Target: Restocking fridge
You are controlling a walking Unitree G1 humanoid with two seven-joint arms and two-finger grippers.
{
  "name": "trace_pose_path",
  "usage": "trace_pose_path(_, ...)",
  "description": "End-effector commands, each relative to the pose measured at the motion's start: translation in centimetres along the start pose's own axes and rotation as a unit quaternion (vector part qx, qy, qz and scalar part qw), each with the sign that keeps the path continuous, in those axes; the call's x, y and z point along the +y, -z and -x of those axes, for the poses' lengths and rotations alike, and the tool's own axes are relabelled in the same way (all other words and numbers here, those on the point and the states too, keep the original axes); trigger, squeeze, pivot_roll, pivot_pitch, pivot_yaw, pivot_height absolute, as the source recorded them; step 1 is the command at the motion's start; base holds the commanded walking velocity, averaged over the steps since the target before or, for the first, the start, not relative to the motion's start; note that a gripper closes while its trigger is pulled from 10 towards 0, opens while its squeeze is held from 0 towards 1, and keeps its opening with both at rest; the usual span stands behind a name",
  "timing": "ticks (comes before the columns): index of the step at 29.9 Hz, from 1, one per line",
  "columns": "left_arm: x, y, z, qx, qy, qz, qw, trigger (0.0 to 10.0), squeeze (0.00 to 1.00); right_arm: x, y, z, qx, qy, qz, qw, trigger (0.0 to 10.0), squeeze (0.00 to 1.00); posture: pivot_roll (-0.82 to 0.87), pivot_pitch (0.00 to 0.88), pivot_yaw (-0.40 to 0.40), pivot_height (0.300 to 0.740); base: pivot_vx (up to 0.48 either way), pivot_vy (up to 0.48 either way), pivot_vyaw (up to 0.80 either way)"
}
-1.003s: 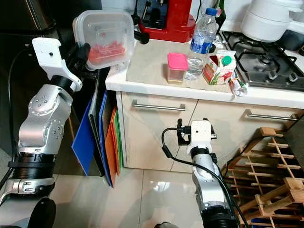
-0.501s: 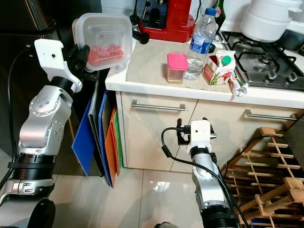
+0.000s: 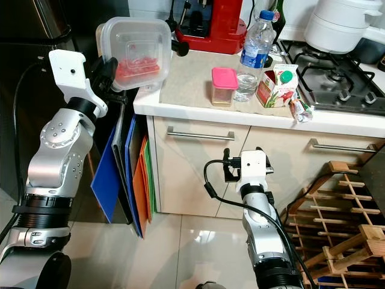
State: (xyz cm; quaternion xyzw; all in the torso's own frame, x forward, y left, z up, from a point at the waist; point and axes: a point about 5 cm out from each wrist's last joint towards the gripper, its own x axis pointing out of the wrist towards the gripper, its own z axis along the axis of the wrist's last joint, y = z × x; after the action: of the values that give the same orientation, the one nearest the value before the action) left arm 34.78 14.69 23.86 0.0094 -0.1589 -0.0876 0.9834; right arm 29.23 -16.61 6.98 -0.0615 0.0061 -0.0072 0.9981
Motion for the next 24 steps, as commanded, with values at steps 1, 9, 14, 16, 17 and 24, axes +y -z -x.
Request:
trace_pose_path(1, -0.36, -0.47, -0.14, -0.012, 0.008, -0.005, 1.0, 10.0, 0.0, -0.2, -0.14, -0.21, -0.005, -0.002, 0.002, 1.0, 10.0, 0.0, -0.03, 0.0, -0.041, 0.74, 0.0, 0.0, 0.0)
trace_pose_path(9, -0.38, -0.3, -0.15, -0.01, 0.007, -0.008, 1.0, 10.0, 0.0, -0.08, -0.23, -0.32, -0.006, -0.004, 0.002, 1.0, 10.0, 0.0, -0.03, 0.0, -0.041, 0.74, -0.262, 0.0, 0.0)
trace_pose_path(14, -0.39, -0.31, -0.19, -0.011, 0.008, -0.008, 1.0, 10.0, 0.0, -0.07, -0.26, -0.4, -0.007, -0.004, 0.002, 1.0, 10.0, 0.0, -0.03, 0.0, -0.042, 0.74, -0.264, 0.0, 0.0)
trace_pose_path(16, -0.39, -0.31, -0.17, -0.012, 0.008, -0.009, 1.0, 10.0, 0.0, -0.07, -0.28, -0.45, -0.007, -0.005, 0.002, 1.0, 10.0, 0.0, -0.03, 0.0, -0.042, 0.74, -0.261, 0.0, 0.0)
trace_pose_path(17, -0.4, -0.3, -0.18, -0.012, 0.008, -0.009, 1.0, 10.0, 0.0, -0.07, -0.27, -0.47, -0.007, -0.005, 0.002, 1.0, 10.0, 0.0, -0.03, 0.0, -0.042, 0.74, -0.259, 0.0, 0.0)
trace_pose_path(24, -0.35, -0.3, -0.24, -0.013, 0.01, -0.011, 1.0, 10.0, 0.0, -0.03, -0.36, -0.6, -0.01, -0.007, 0.002, 1.0, 10.0, 0.0, -0.03, 0.0, -0.043, 0.74, -0.261, 0.0, 0.0)
